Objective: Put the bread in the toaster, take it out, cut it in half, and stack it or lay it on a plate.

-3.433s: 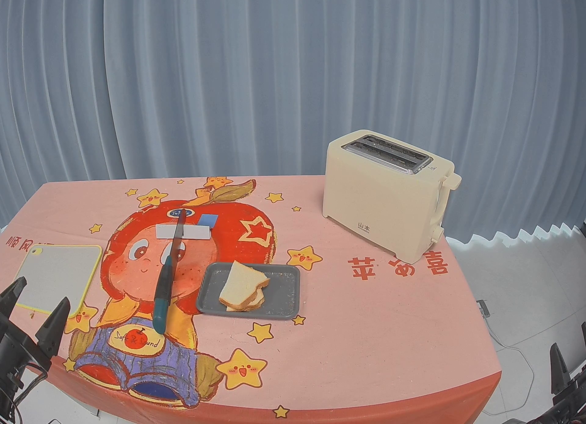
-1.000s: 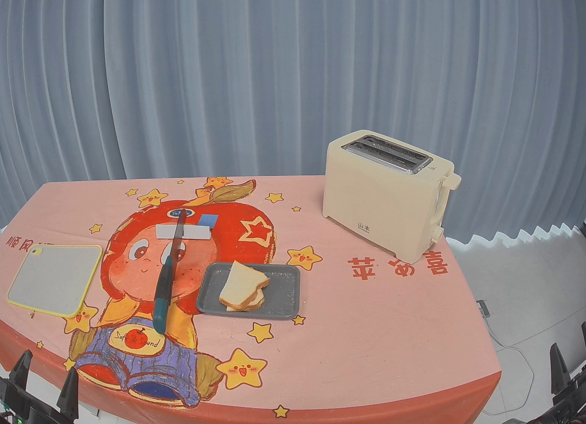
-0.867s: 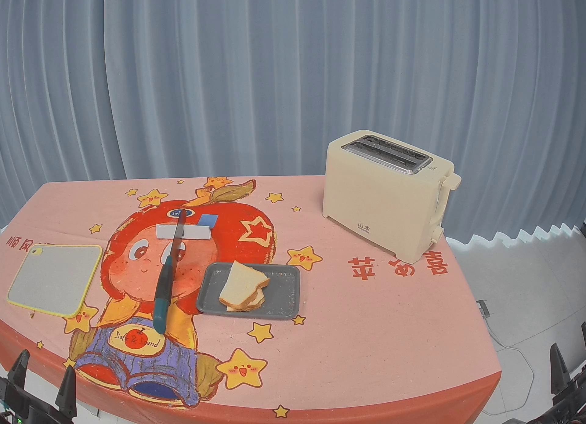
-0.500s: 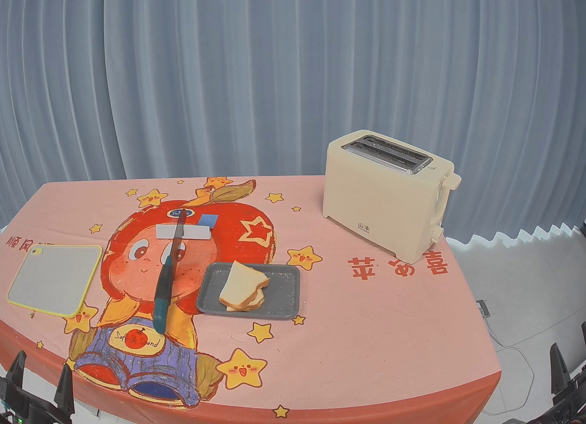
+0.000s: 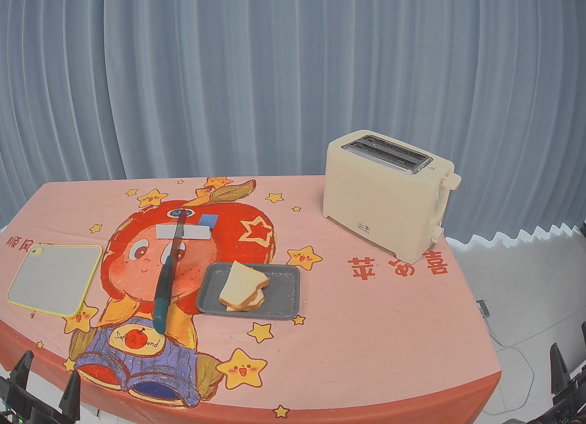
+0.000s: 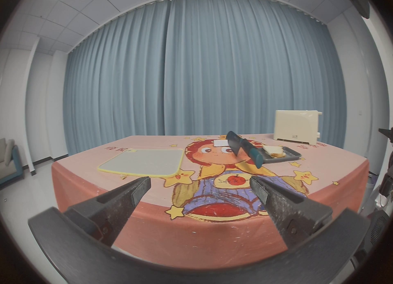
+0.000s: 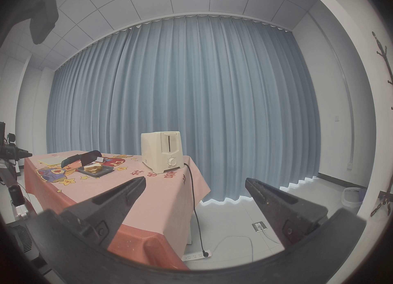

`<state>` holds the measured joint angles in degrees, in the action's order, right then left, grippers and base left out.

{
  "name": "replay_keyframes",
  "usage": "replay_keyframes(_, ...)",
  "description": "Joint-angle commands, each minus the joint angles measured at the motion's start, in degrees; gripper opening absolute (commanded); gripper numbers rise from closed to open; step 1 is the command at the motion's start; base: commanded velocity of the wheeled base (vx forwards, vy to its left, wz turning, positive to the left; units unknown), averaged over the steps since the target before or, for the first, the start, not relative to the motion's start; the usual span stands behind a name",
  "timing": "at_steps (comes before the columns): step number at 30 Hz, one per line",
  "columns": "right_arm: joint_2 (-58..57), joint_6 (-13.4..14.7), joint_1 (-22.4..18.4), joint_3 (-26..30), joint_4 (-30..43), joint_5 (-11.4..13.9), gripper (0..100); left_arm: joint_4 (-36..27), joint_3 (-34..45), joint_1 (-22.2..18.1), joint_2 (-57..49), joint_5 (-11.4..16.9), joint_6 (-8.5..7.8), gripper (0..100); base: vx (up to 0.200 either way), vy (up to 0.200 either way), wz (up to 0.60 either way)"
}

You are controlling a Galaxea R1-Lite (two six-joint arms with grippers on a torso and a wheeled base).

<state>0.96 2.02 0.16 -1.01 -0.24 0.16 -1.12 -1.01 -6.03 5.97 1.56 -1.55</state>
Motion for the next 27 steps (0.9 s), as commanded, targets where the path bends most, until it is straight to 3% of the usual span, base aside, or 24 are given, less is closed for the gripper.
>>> replay_keyframes(1,-1.0,0.0,0.0,1.0,0.0,0.0,100,0.0,0.6,4.1,0.3,0.0,0.05,100,0.0,0.0,0.0)
replay_keyframes(4,-1.0,0.0,0.0,1.0,0.0,0.0,100,0.1,0.6,7.0,-1.1,-0.2,0.14,100,0.0,0.0,0.0)
replay_keyframes(9,-1.0,0.0,0.0,1.0,0.0,0.0,100,1.3,1.0,6.2,-4.7,-0.8,1.37,100,0.0,0.0,0.0)
replay_keyframes(27,-1.0,0.0,0.0,1.0,0.0,0.0,100,1.2,1.0,6.0,-4.7,-0.8,1.46,100,0.0,0.0,0.0)
